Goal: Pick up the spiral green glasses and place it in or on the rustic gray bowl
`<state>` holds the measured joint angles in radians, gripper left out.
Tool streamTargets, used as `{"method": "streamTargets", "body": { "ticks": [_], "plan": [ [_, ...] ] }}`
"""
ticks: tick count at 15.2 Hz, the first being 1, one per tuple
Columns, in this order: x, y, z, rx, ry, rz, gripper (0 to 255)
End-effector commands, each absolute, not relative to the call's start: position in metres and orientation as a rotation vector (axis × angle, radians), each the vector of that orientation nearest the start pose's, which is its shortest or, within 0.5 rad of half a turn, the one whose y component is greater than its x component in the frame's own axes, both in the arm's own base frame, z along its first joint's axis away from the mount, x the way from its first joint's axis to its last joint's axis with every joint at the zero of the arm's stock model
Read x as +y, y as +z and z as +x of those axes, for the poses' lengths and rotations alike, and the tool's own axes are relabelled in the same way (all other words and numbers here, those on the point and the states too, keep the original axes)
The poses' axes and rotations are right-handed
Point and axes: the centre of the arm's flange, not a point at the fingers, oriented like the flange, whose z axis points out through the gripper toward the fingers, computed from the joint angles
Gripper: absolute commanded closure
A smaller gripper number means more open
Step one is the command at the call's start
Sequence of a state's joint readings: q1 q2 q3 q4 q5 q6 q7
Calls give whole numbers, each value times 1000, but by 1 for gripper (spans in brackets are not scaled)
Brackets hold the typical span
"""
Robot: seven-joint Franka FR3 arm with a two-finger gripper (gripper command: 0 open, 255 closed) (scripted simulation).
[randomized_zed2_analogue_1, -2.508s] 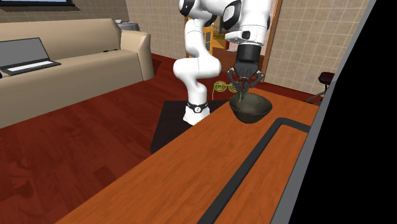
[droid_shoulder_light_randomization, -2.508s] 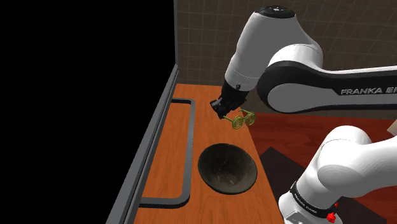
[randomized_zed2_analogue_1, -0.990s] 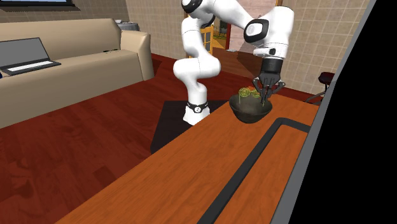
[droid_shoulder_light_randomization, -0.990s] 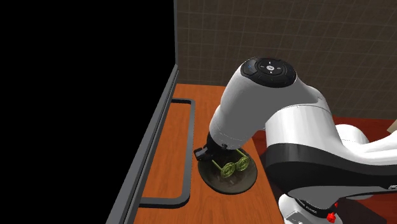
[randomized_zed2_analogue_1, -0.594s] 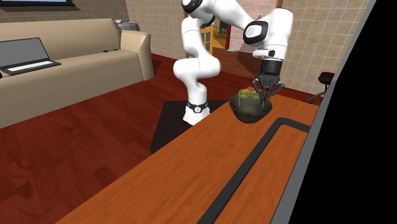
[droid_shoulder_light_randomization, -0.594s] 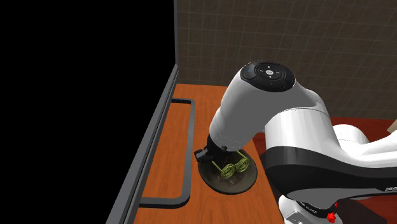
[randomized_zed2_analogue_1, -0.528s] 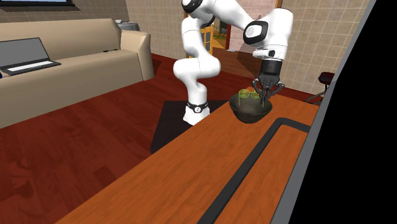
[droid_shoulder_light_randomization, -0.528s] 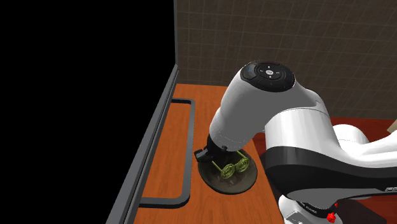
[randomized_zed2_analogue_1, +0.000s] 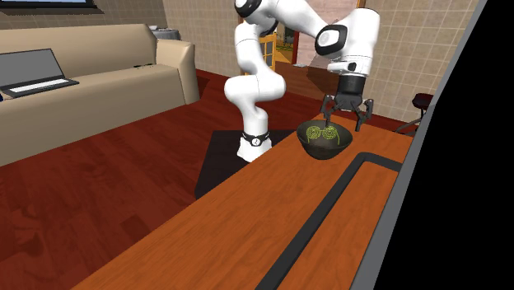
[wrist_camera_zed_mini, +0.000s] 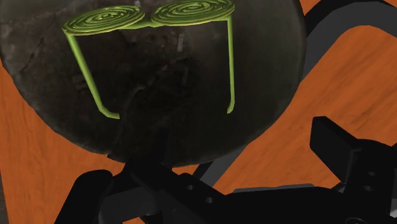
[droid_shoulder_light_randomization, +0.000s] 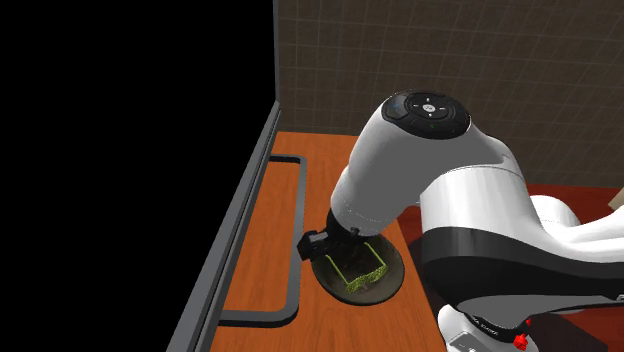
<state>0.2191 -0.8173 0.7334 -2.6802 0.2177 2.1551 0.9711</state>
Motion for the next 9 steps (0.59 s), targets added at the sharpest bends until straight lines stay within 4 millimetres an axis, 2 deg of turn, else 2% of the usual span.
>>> {"method": "streamTargets", "body": {
  "ticks": [1, 3, 9],
  "plan": [
    [296, 450, 203, 423, -562, -3142, 0],
    [299, 472, 195, 423, -562, -3142, 0],
    [299, 472, 195, 423, -562, -3142, 0]
  ]
}}
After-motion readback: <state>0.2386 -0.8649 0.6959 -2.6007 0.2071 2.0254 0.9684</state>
